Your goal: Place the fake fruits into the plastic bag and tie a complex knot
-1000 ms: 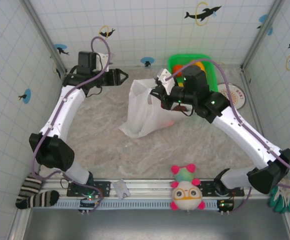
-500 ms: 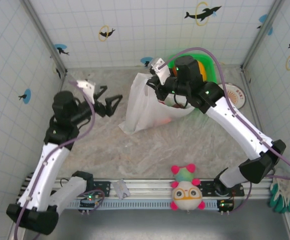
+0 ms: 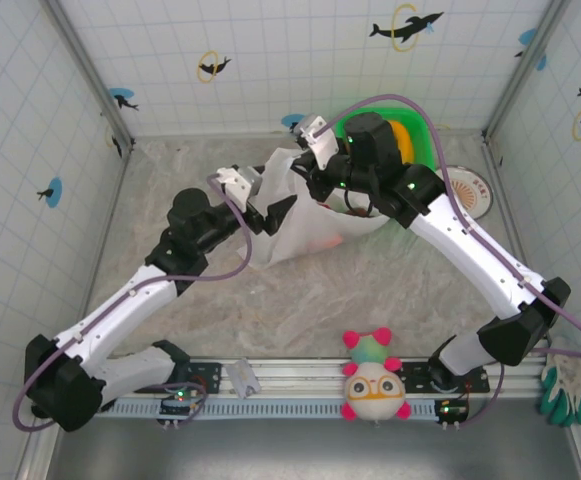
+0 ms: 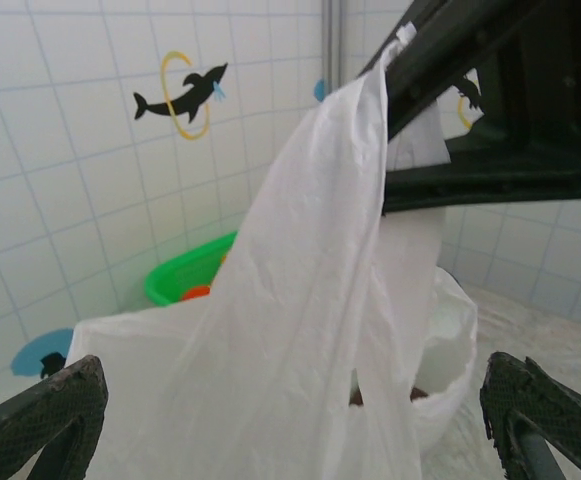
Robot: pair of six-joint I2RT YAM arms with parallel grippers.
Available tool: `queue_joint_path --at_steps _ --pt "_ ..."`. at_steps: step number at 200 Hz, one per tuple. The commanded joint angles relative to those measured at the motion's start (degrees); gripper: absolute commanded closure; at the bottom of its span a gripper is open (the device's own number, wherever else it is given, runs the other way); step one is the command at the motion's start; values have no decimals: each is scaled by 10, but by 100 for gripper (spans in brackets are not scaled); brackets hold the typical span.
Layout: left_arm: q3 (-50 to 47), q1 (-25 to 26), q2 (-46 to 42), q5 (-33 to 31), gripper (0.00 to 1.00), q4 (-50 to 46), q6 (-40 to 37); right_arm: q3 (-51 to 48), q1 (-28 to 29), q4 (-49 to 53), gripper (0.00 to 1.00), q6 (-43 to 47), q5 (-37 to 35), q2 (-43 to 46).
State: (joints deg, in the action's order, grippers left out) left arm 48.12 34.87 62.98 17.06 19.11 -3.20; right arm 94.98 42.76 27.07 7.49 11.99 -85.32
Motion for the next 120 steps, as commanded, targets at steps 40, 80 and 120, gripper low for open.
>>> queue_joint_path --at_steps 40,80,120 --pt "34 44 91 -31 26 100 18 41 5 -17 91 -54 -38 -1" --pt "24 49 114 -60 63 104 32 49 1 -30 91 -95 -67 -5" --pt "34 49 124 -41 96 86 24 49 -20 -23 76 -120 -36 1"
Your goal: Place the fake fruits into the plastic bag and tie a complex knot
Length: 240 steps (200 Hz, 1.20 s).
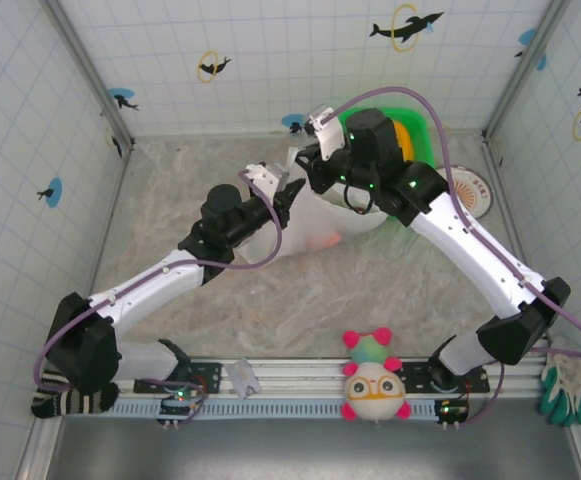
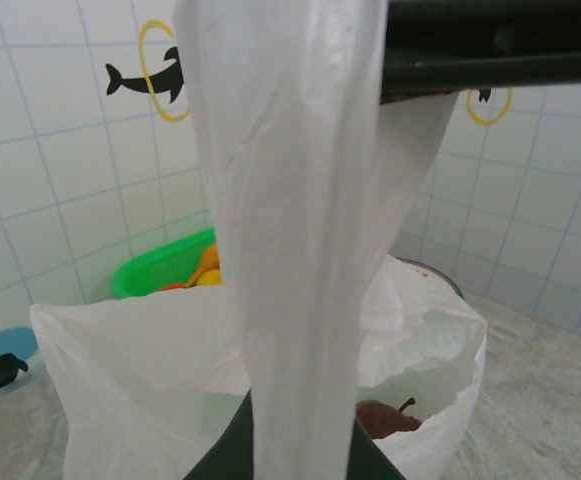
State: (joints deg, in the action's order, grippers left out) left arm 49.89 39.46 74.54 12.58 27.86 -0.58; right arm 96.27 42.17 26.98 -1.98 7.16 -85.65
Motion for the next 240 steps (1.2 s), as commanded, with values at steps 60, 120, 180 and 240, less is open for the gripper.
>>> queue_joint_path --at_steps 60,120,180,240 --pt "18 -23 -1 45 100 -21 26 -47 -142 100 13 95 94 104" --pt "19 -29 -6 50 100 -31 27 -117 -271 189 0 134 163 56" --pt "21 -29 -9 52 100 -39 29 -124 -264 166 3 132 230 -14" --pt "32 -35 -24 48 100 -68 26 -98 -251 163 44 115 280 -30"
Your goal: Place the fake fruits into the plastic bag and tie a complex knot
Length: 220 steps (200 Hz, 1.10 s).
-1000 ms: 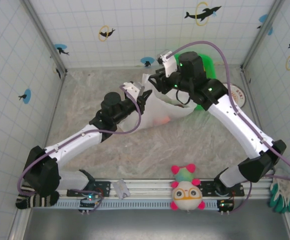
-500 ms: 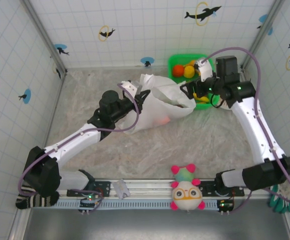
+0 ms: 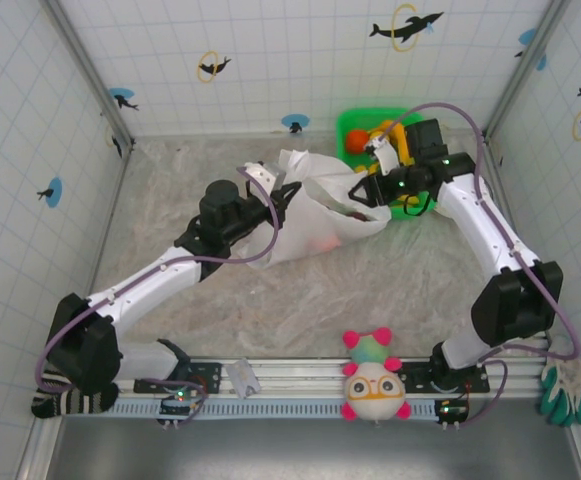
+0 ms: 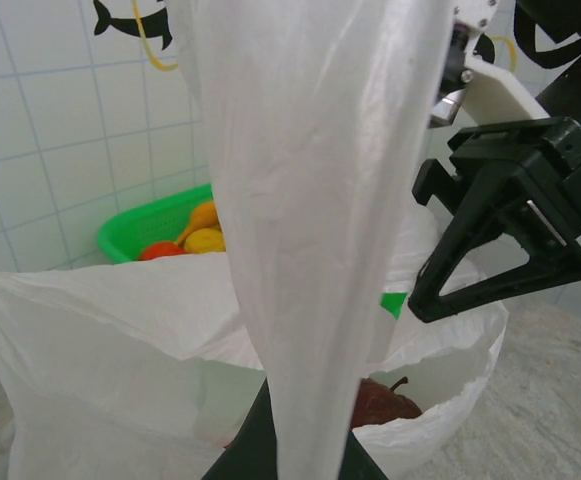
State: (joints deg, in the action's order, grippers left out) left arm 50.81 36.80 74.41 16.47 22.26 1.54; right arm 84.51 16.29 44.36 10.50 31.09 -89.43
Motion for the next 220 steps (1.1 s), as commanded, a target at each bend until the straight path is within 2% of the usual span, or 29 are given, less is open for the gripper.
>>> queue_joint_path --at_steps 1,25,50,95,125,162,165,177,220 --pt "23 -8 -23 10 100 -12 5 19 8 -12 45 -11 41 8" --pt "24 -17 -29 22 100 -20 12 10 8 -44 56 -34 60 33" --pt "28 -24 -37 30 100 -28 18 -9 8 -106 71 -78 89 67" --pt "42 -38 -67 46 100 -54 11 -32 8 -221 74 -154 103 130" --pt "66 -58 -94 77 100 -74 4 0 7 -254 90 -193 86 162" --pt "92 -97 -127 131 100 -76 4 23 4 -312 88 -249 49 206" --pt "93 -117 -129 136 100 -74 6 25 3 -318 88 -254 47 209" --pt "98 -144 -134 159 100 -63 16 35 -1 -336 88 -279 37 214" --pt "127 -211 -114 232 100 -31 48 97 -17 -360 89 -333 14 190"
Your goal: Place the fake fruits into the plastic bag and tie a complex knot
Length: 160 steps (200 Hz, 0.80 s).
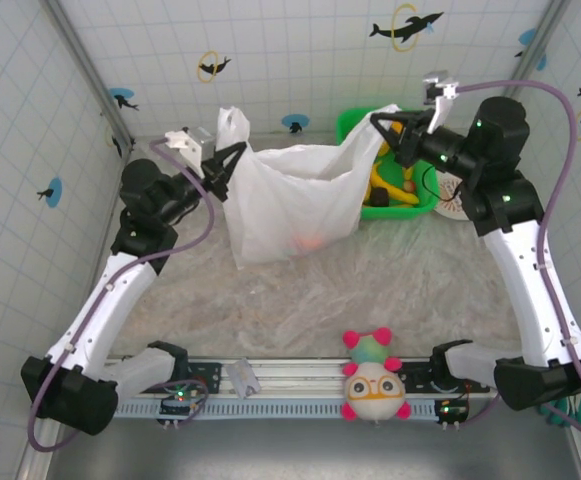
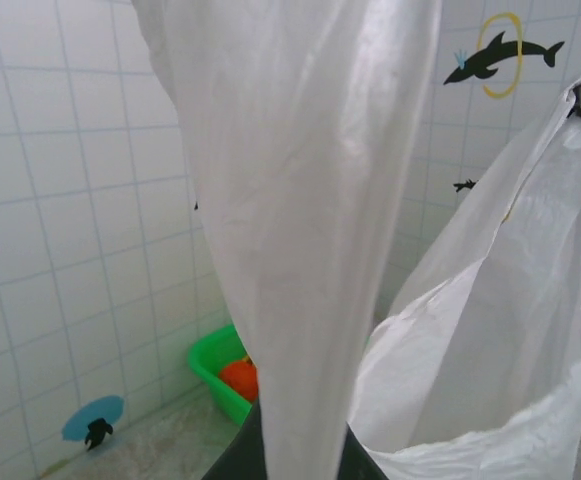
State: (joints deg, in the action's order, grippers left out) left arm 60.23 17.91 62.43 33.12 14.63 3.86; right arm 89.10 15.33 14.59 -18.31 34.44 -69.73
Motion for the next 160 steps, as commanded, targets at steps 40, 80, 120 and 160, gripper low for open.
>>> queue_joint_path --at_steps 40,80,120,160 --pt "27 -26 33 141 100 76 46 33 -12 -68 88 -60 -10 -11" --pt "-62 -24 49 231 100 189 113 -132 -12 -115 81 -65 -5 39" --pt "-56 -24 68 256 100 159 83 -85 -28 50 50 59 -65 61" --pt "-22 -25 83 296 100 113 32 0 -39 129 17 173 -55 83"
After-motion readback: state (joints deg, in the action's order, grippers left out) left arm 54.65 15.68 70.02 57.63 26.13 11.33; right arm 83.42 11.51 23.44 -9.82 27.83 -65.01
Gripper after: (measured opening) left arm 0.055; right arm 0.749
